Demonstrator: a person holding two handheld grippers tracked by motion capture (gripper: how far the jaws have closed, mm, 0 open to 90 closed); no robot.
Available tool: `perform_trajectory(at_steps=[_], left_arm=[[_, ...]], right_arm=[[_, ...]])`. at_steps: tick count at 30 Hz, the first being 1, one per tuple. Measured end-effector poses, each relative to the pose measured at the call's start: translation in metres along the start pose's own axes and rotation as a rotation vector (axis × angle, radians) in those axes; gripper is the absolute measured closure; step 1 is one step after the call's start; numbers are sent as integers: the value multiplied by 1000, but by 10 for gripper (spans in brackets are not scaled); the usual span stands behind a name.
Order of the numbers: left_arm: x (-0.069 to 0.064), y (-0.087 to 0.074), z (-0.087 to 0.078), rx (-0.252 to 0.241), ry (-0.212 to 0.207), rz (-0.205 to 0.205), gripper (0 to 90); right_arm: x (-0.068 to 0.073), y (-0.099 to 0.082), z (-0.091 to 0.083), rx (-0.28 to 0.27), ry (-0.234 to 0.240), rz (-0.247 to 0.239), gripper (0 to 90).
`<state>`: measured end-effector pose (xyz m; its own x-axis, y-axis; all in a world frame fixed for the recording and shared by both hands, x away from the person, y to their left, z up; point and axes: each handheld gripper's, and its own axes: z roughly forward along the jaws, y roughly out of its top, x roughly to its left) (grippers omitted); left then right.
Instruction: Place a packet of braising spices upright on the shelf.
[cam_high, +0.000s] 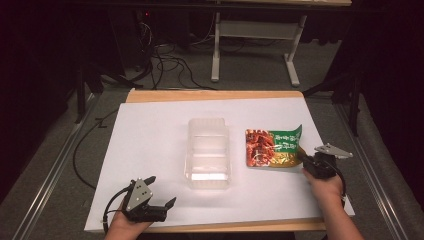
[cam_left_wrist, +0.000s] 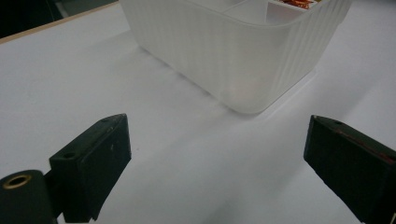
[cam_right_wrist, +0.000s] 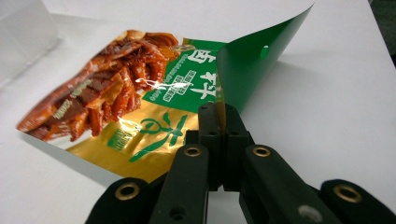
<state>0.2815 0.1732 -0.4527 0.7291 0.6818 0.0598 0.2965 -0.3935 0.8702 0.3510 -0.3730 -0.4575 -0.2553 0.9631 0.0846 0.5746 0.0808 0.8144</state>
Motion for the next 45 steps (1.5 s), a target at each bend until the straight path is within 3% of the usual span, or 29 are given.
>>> perform_trajectory(at_steps=[5,8,12,19,25,26,27,30,33,35,45], left_arm=[[1,2,2,-6,-8,-3,78],[-1,3,4,-2,-16,6,79],[-4,3,6,4,-18,15,78],[-3,1,6,16,-11,14,79],[-2,0,4,13,-3,10,79],[-3,0,4,13,-3,11,79],[-3,0,4,12,-3,11,79],[-2,0,4,13,-2,13,79],[-2,0,4,14,-3,14,79],[-2,0,3,12,-1,14,79],[-2,0,2,11,3,10,78]], right_arm=[[-5,-18,-27,-12,6,42,900],[-9,-23,-31,-12,3,54,900],[-15,-25,-28,-13,-9,87,892],[-28,-27,-13,24,-5,162,759],[-24,-23,-6,33,7,148,764],[-23,-22,-6,25,-4,142,852],[-23,-22,-6,25,-4,142,852],[-23,-21,-12,-23,13,155,898],[-19,-18,-15,-46,5,140,900],[-16,-13,-19,-82,10,155,900],[-8,-1,-31,-193,55,136,900]])
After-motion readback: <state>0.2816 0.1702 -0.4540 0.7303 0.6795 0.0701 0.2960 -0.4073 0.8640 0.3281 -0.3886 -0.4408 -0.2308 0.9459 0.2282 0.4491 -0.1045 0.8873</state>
